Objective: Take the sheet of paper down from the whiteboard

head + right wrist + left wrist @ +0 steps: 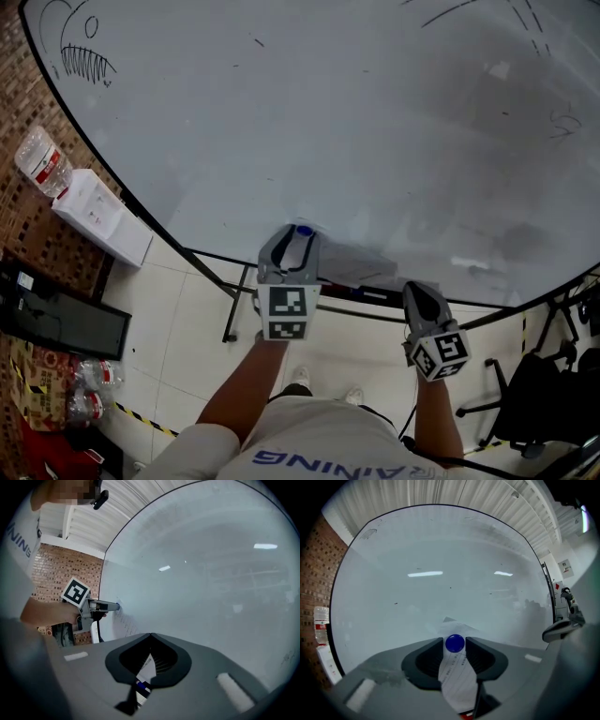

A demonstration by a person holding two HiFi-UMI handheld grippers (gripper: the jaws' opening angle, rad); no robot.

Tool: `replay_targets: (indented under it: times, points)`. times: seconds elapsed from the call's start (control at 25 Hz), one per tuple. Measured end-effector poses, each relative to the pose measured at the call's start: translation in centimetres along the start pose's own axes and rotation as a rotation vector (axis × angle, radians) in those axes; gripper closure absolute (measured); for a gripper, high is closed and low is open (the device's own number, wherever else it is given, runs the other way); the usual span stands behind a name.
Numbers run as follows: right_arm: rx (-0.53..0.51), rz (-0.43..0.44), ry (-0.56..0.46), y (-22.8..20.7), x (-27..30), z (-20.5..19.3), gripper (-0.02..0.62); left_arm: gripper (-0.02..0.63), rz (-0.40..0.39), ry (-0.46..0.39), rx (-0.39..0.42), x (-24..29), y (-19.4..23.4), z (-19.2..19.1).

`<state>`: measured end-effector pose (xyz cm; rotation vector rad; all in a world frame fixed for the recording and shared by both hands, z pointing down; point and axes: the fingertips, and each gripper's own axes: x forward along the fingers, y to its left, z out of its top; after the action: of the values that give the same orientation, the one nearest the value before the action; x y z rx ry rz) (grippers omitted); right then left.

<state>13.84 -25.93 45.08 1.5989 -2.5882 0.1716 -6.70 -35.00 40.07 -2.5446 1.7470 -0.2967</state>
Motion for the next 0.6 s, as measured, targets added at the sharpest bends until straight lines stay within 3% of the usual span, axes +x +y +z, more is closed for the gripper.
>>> replay_targets:
  times: [0.4,0.6]
  points:
    - [-0.021,0.012,0.01,0.5,1.0,-0.4,0.589,0.474,-0.003,0.004,-0.045,-0.1,0.0,-0.1]
    - [-0.076,-0.093,0.09,-0.9,1.3,-3.6,0.589,0.474,-0.016,0.006,-0.057,-0.1,0.0,-0.1]
